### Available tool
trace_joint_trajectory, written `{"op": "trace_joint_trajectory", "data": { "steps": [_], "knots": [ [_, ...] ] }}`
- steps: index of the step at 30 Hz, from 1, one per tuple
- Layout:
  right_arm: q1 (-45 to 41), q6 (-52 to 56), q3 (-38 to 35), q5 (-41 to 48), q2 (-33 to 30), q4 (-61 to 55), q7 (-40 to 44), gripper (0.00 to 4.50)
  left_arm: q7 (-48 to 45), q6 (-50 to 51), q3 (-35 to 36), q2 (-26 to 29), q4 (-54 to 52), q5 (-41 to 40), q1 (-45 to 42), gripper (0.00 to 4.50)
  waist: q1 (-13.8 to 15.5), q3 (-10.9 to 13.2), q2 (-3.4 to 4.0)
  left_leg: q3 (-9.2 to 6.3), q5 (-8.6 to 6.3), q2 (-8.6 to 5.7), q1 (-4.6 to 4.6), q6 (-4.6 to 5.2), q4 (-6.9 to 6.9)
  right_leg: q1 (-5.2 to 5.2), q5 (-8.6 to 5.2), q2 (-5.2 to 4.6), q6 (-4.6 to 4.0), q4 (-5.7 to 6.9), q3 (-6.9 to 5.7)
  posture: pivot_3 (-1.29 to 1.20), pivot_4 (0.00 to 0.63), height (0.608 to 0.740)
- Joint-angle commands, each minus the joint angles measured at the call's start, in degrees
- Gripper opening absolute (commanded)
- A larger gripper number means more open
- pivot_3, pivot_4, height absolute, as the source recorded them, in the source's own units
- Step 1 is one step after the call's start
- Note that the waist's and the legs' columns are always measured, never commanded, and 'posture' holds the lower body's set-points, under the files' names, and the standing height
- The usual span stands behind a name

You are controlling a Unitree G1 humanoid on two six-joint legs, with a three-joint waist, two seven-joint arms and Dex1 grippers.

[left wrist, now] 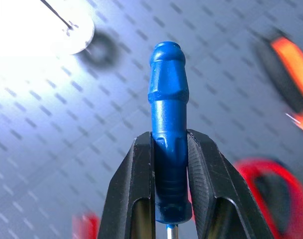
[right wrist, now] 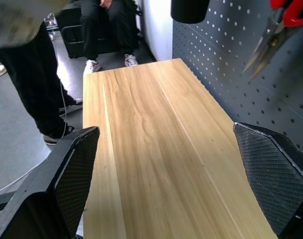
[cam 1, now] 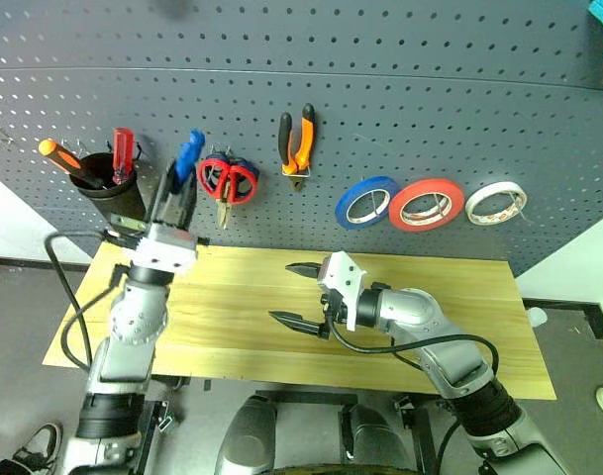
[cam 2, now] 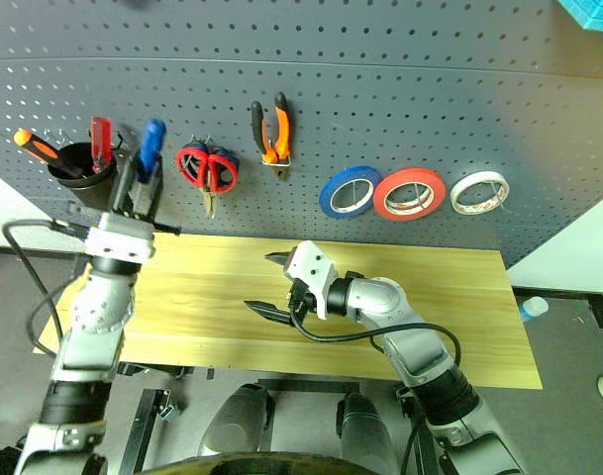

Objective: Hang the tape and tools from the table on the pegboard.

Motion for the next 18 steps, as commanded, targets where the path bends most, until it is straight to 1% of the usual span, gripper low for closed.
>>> {"op": "trace_joint_trajectory", "data": {
  "steps": [1,6,11,15,18],
  "knots": [
    [-0.50,-1.43,-1.00,0.03,0.25,-0.66,0.45,4.50,0.27,0.11,3.19,1.45,-0.21,-1.83,-3.47,0.52,0.32,0.00,0.00,0.00,0.00,0.00,-0.01,0.00,0.00,0.00,0.00,0.00,0.00,0.00,0.00,0.38,0.112,0.727],
    [-0.26,-1.32,-1.26,-0.12,0.14,-0.84,0.51,4.50,1.84,0.78,6.37,3.82,6.49,-2.14,-9.57,0.52,1.56,0.00,-0.01,0.00,0.00,-0.01,0.01,0.00,0.02,0.01,0.02,0.00,-0.04,0.01,-0.02,0.38,0.115,0.727],
    [0.65,-0.69,-1.27,-0.01,-0.11,-2.22,0.15,4.50,4.51,0.27,8.75,6.74,19.77,-2.58,-17.34,0.52,1.68,-0.01,-0.01,-0.01,0.00,-0.01,0.01,-0.01,0.03,0.04,0.02,0.00,-0.04,0.02,-0.05,0.37,0.120,0.727],
    [1.65,0.01,-1.33,0.19,-0.38,-3.73,-0.26,4.50,5.63,-1.20,8.97,8.25,29.89,-3.59,-21.94,0.52,1.51,-0.01,-0.01,-0.01,0.07,-0.02,0.01,-0.12,0.03,0.04,0.03,0.00,-0.03,0.01,-0.06,0.36,0.125,0.727],
    [2.34,0.42,-1.35,0.15,-0.64,-4.56,-0.51,4.50,6.28,-2.67,8.56,8.50,33.49,-3.79,-23.76,0.52,1.51,-0.01,-0.01,-0.01,0.13,-0.02,0.01,-0.23,0.01,0.04,0.03,0.01,-0.03,0.01,-0.07,0.35,0.127,0.727]
  ]
}}
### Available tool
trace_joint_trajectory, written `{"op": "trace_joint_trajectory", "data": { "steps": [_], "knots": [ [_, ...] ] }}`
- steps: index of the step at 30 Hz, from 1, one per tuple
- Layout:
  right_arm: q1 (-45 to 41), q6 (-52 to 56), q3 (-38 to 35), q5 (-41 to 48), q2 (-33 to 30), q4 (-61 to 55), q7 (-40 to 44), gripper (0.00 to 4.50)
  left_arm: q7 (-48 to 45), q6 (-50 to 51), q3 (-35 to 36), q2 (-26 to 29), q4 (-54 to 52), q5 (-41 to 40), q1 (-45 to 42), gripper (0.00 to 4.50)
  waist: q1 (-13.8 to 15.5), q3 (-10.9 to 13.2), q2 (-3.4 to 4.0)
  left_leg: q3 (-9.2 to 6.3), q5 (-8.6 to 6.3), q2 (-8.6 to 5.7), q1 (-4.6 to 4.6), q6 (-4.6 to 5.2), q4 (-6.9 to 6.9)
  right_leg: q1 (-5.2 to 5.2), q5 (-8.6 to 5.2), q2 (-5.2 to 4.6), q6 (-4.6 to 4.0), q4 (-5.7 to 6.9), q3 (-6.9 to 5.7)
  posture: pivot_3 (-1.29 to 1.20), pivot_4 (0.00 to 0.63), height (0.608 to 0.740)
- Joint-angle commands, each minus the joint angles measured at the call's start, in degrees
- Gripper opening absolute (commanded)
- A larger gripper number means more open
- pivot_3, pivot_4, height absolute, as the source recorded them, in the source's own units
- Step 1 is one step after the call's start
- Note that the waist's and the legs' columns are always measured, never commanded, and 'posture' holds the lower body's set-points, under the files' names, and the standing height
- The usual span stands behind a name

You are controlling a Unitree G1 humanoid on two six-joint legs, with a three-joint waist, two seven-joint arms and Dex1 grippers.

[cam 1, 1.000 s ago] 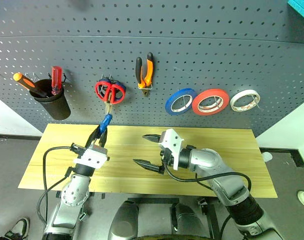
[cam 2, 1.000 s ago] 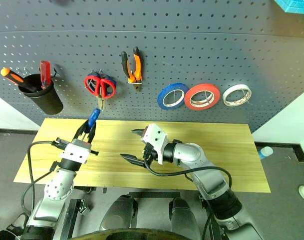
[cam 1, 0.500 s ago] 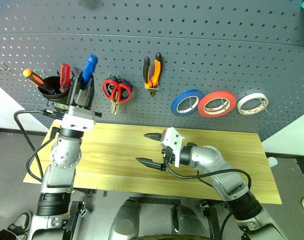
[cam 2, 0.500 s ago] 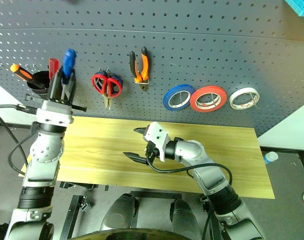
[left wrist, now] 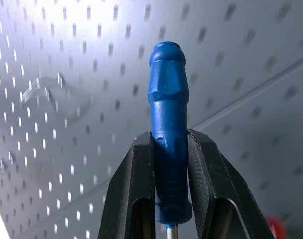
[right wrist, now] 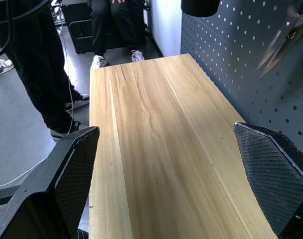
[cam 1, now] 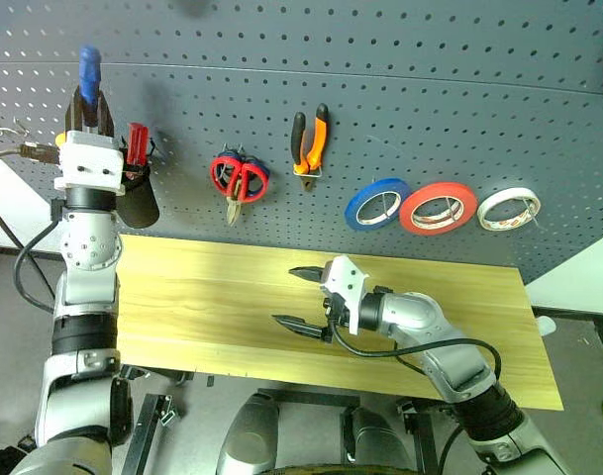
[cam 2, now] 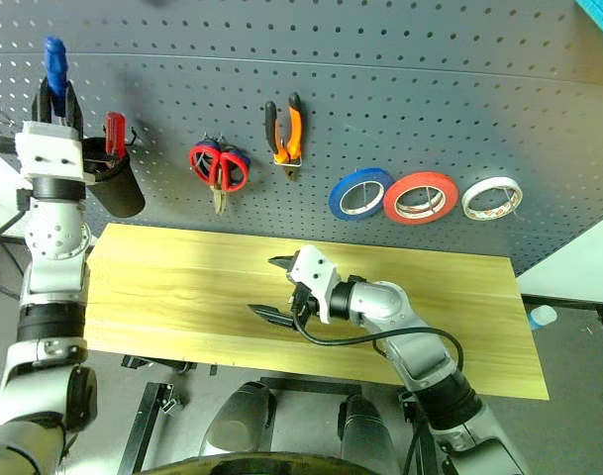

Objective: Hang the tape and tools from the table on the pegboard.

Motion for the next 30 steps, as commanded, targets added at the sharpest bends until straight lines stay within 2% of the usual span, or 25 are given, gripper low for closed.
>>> {"op": "trace_joint_trajectory", "data": {
  "steps": [1,9,20,22,24,30],
  "knots": [
    [0.47,0.29,-1.20,0.56,-0.18,-3.37,-0.36,4.50,1.41,-2.37,0.66,1.08,2.46,-1.01,-2.34,0.52,0.03,0.00,0.00,0.00,0.01,0.00,0.00,-0.02,0.00,0.00,0.00,0.00,0.00,0.00,-0.01,0.35,0.127,0.727],
    [1.29,1.47,-1.75,0.92,-0.66,-5.12,-0.77,4.50,2.31,-2.64,-0.08,0.53,6.46,-1.57,-2.81,0.52,-0.04,0.00,0.00,0.00,0.02,0.00,0.01,-0.03,0.00,0.00,0.00,0.00,0.00,0.02,-0.02,0.35,0.135,0.727],
    [1.25,1.69,-1.69,0.50,-0.53,-4.69,-0.71,4.50,3.18,-1.25,-0.08,-0.52,3.61,-1.85,-1.52,0.52,0.03,0.00,0.00,0.00,0.02,0.00,0.01,-0.03,0.01,0.00,0.01,0.00,0.00,0.03,-0.02,0.34,0.139,0.727],
    [1.30,1.70,-1.68,0.40,-0.64,-4.55,-0.70,4.50,4.91,-0.07,-0.14,0.08,2.21,0.50,-0.50,1.26,0.01,0.00,0.00,0.00,0.02,0.00,0.01,-0.03,0.00,0.00,0.01,0.00,0.00,0.03,-0.02,0.35,0.139,0.727],
    [1.24,1.69,-1.60,0.33,-0.61,-4.40,-0.70,4.50,6.88,0.21,0.00,0.57,1.47,2.18,-0.07,1.81,0.05,0.00,0.00,0.00,0.02,0.00,0.01,-0.03,0.01,0.00,0.01,0.00,0.01,0.03,-0.01,0.35,0.138,0.727],
    [0.59,1.44,-1.52,0.24,-0.43,-3.72,-0.47,4.50,7.44,-2.82,-0.20,-0.08,0.68,0.67,-0.29,3.89,0.12,0.00,0.00,-0.01,0.02,0.00,0.02,-0.03,0.03,0.02,0.01,0.00,0.00,0.06,-0.02,0.35,0.135,0.727]
  ]
}}
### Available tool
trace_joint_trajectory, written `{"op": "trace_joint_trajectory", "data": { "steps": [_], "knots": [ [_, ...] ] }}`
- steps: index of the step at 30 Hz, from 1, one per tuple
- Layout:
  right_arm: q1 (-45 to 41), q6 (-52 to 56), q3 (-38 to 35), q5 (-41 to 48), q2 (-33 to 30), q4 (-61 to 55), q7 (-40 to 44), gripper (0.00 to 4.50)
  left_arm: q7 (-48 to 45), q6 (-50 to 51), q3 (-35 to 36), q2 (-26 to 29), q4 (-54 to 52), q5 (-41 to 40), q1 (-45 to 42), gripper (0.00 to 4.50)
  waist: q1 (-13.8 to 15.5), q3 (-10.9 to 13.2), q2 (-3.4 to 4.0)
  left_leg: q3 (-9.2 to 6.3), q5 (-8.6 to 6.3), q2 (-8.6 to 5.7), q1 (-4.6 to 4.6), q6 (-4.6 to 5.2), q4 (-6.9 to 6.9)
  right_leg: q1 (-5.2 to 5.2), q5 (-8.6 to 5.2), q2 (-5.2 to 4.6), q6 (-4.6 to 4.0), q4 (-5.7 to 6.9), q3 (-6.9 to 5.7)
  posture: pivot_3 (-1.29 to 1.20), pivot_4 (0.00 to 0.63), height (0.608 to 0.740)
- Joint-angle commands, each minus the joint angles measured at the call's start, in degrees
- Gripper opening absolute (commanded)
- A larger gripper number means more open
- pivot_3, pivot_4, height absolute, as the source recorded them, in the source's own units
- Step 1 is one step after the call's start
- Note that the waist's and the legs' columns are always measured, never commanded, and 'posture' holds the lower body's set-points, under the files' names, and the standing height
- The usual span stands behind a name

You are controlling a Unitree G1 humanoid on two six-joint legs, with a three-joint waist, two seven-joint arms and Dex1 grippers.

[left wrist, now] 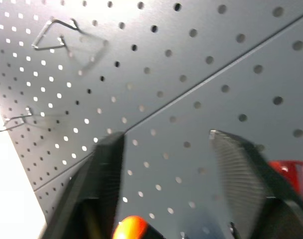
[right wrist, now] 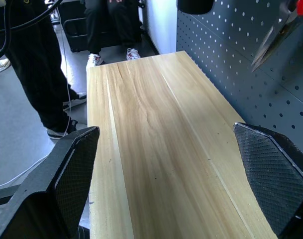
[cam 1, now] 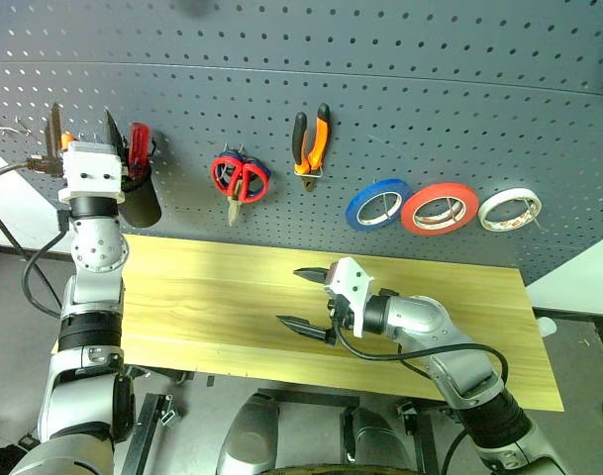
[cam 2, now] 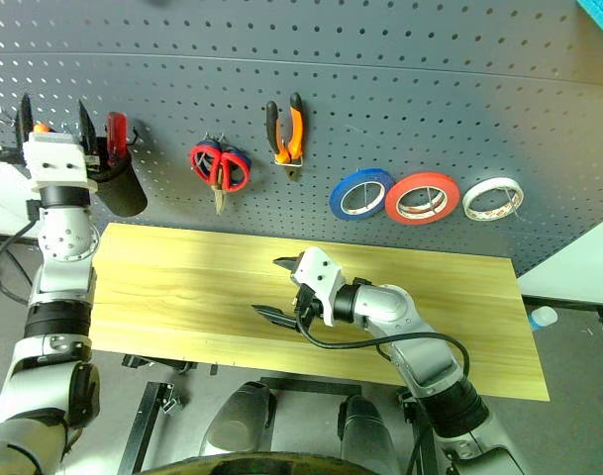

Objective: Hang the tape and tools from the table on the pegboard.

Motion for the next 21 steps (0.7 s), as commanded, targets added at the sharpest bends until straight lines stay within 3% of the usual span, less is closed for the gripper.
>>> {"op": "trace_joint_trajectory", "data": {
  "steps": [1,2,15,18,21],
  "knots": [
    [-0.81,-0.69,-0.53,0.27,0.20,-1.33,0.30,4.50,-0.17,-3.52,0.23,0.29,-3.53,-1.45,-0.25,4.22,0.00,0.00,0.00,0.00,0.00,0.00,0.00,0.00,0.00,0.00,0.00,0.00,0.00,0.00,0.00,0.35,0.134,0.727],
    [-0.93,-0.72,-0.61,0.31,0.17,-1.27,0.38,4.50,-0.91,-4.24,0.10,0.01,-4.49,-2.21,0.15,4.46,0.00,0.00,0.00,0.00,0.00,0.00,0.00,0.00,0.00,0.00,0.00,0.00,0.00,0.00,0.00,0.35,0.133,0.727],
    [-0.92,-5.89,-3.95,4.70,3.43,-3.46,1.54,4.50,-1.94,-5.89,-0.07,-0.41,-7.49,-2.26,-0.76,4.46,0.00,-0.06,-0.07,0.00,0.00,0.00,0.02,0.00,0.03,0.03,0.01,0.00,0.00,0.02,0.00,0.35,0.108,0.727],
    [-0.90,-8.62,-4.52,4.67,4.29,-2.21,1.68,4.50,-2.04,-6.74,-0.59,-0.51,-6.62,-1.90,-1.97,4.46,0.04,-0.34,-0.22,0.00,0.01,0.00,0.03,-0.01,0.05,0.05,0.02,0.00,0.00,0.03,-0.01,0.36,0.074,0.727],
    [-0.45,-11.35,-7.51,7.79,6.68,-3.84,0.49,4.50,-9.68,0.35,-3.85,-2.02,-9.13,-6.38,-3.10,4.46,0.08,-1.28,-0.54,0.00,0.01,0.00,0.04,-0.03,0.05,0.07,0.03,0.00,-0.01,0.03,-0.03,0.37,0.025,0.727]
  ]
}}
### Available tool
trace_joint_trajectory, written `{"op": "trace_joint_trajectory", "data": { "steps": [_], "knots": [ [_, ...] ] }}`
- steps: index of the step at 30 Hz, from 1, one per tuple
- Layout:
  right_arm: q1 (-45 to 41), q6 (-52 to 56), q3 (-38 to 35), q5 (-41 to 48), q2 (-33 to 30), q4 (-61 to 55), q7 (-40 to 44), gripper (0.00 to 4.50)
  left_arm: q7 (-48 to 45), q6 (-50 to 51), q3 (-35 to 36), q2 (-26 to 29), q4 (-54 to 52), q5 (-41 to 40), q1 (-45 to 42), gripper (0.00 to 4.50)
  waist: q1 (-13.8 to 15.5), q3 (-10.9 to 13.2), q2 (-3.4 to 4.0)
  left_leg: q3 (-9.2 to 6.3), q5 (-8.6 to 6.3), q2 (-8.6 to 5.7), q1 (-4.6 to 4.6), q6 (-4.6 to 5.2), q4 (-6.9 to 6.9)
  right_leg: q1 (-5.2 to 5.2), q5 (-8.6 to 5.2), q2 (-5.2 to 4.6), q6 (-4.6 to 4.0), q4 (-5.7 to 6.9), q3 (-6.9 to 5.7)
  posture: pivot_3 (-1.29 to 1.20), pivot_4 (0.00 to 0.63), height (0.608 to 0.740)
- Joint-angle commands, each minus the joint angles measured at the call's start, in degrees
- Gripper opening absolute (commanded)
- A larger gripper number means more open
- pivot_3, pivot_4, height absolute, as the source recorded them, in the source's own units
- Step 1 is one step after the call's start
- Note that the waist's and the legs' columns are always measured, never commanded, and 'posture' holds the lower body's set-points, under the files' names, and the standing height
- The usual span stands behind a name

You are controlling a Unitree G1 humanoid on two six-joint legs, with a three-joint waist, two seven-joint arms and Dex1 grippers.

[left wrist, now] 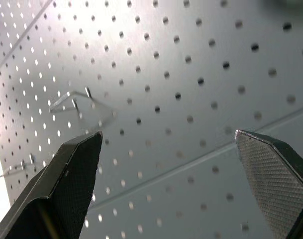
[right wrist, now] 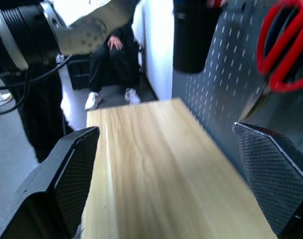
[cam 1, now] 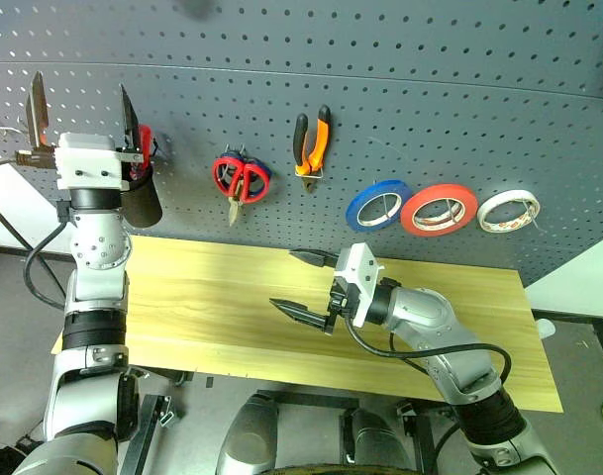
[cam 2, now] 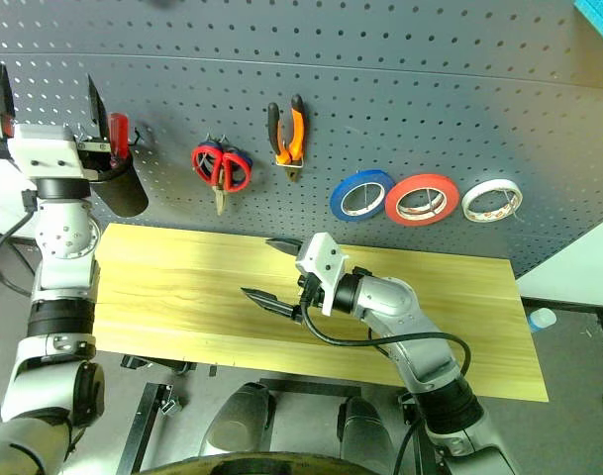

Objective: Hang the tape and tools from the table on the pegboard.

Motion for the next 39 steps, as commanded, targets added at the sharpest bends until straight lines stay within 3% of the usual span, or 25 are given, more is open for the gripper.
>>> {"op": "trace_joint_trajectory", "data": {
  "steps": [1,4,7,13,21,27,39],
  "knots": [
    [-0.06,-4.66,-4.04,4.23,2.89,-3.32,-0.87,4.50,-9.45,7.99,-4.11,-1.48,-4.04,-5.50,-1.48,4.46,0.03,-1.08,-0.12,0.00,0.01,0.00,-0.02,-0.01,-0.01,0.01,0.00,0.00,0.00,-0.01,-0.02,0.37,0.001,0.727],
    [0.33,-6.23,-5.12,5.01,3.48,-3.13,-0.73,4.50,-21.60,21.54,-8.38,-3.84,-8.16,-13.52,1.62,4.46,-0.02,-2.83,-0.16,0.01,0.01,-0.01,0.07,-0.02,0.00,0.20,0.00,-0.02,-0.01,-0.09,-0.06,0.39,0.000,0.727],
    [1.51,-8.48,-6.17,4.80,3.34,-2.59,-1.10,4.50,-37.25,39.63,-15.19,-4.19,-20.81,-26.84,11.32,4.46,-0.43,-3.95,0.07,0.02,0.00,-0.01,0.16,0.00,0.02,0.29,0.02,-0.02,-0.05,-0.06,-0.03,0.39,0.000,0.727],
    [2.85,-12.62,-7.60,1.89,2.27,0.30,-1.98,4.50,-46.26,59.90,-15.93,-2.38,-28.64,-38.55,19.94,4.46,-0.92,-4.00,0.10,-0.06,-0.12,0.05,0.43,0.28,0.15,0.32,-0.07,0.12,-0.22,0.42,-0.03,0.38,0.000,0.727],
    [2.22,-16.71,-7.94,-0.33,2.25,5.18,-2.32,4.50,-48.24,57.09,-15.63,-2.37,-22.72,-34.23,17.46,4.46,-1.99,-4.09,0.17,-0.05,-0.09,0.02,0.40,0.23,0.82,0.49,-0.10,0.12,-0.34,0.69,0.02,0.38,0.000,0.727],
    [2.62,-17.56,-7.97,-1.00,1.25,7.13,-1.72,4.50,-50.62,53.62,-16.22,-1.74,-18.93,-31.13,22.74,4.46,-1.99,-4.14,0.25,-0.04,-0.09,0.01,0.40,0.24,0.84,0.44,-0.09,0.12,-0.33,0.75,0.05,0.39,0.000,0.727],
    [12.04,-17.69,-13.64,-0.17,-2.88,4.53,-4.06,4.50,-51.16,51.75,-12.14,-6.34,-30.30,-36.27,34.26,4.46,-0.44,-4.23,0.31,-0.04,-0.09,0.01,0.27,0.24,0.93,0.40,-0.10,0.11,-0.35,0.75,0.08,0.43,0.000,0.727]
  ]
}}
